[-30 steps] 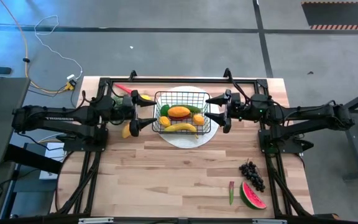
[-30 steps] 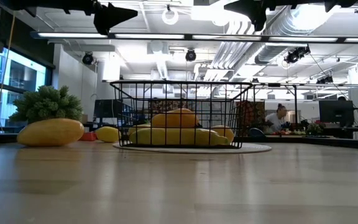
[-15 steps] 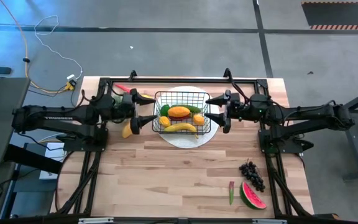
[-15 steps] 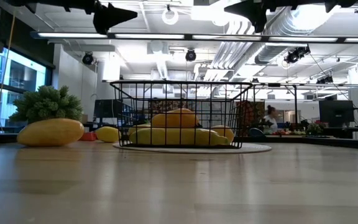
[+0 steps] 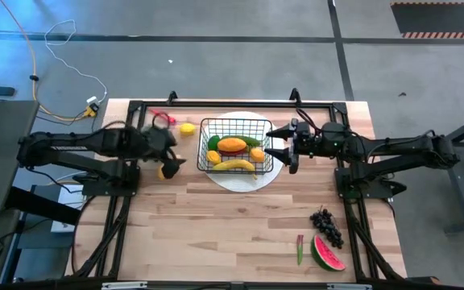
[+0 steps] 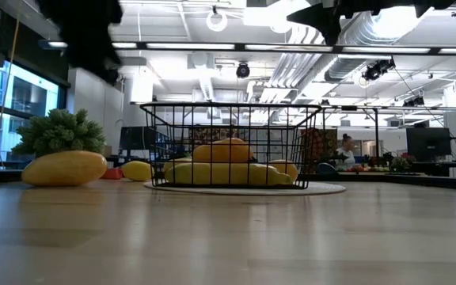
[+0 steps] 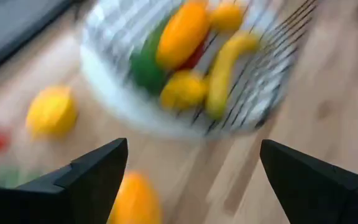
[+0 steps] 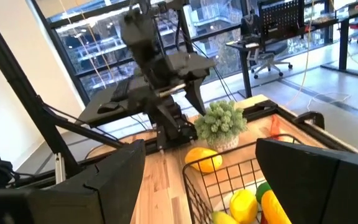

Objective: Build produce basket
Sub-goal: Put the yellow mango into the wire basket

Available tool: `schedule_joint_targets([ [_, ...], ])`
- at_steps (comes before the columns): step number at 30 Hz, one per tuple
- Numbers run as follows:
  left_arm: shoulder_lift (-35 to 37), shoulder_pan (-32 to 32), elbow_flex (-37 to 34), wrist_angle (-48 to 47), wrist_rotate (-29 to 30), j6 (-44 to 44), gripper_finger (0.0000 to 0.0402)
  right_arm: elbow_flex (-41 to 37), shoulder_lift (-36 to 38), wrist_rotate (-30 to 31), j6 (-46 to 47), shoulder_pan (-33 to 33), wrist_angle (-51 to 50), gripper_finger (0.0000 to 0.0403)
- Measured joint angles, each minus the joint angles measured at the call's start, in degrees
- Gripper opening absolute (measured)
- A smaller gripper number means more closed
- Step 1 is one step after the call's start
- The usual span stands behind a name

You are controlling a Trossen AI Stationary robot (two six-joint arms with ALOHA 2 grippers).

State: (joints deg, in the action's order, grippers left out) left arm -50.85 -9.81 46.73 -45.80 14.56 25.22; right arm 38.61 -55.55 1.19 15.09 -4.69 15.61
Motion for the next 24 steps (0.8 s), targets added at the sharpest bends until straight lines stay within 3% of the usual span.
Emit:
schedule_joint_targets([
  [4, -0.04, 2.76, -4.71, -7.60, 3.18, 13.71, 0.0358, 0.00, 0.00, -0.15, 0.37, -0.02, -1.04, 0.0288],
  [10, -0.95, 7.11, -11.40, -14.37, -0.61, 33.12, 0.0358, 0.00, 0.00, -0.15, 0.00, -0.02, -1.31, 0.0288],
  [18, -8.10, 9.53, -12.53, -12.61, 6.33, 35.68, 0.0356, 0.00, 0.00, 0.11, -0.11, -0.15, -1.29, 0.0288],
  [24, -15.40, 9.45, -12.55, -10.12, 5.33, 32.64, 0.0356, 0.00, 0.00, 0.11, -0.11, -0.15, -1.50, 0.0288],
])
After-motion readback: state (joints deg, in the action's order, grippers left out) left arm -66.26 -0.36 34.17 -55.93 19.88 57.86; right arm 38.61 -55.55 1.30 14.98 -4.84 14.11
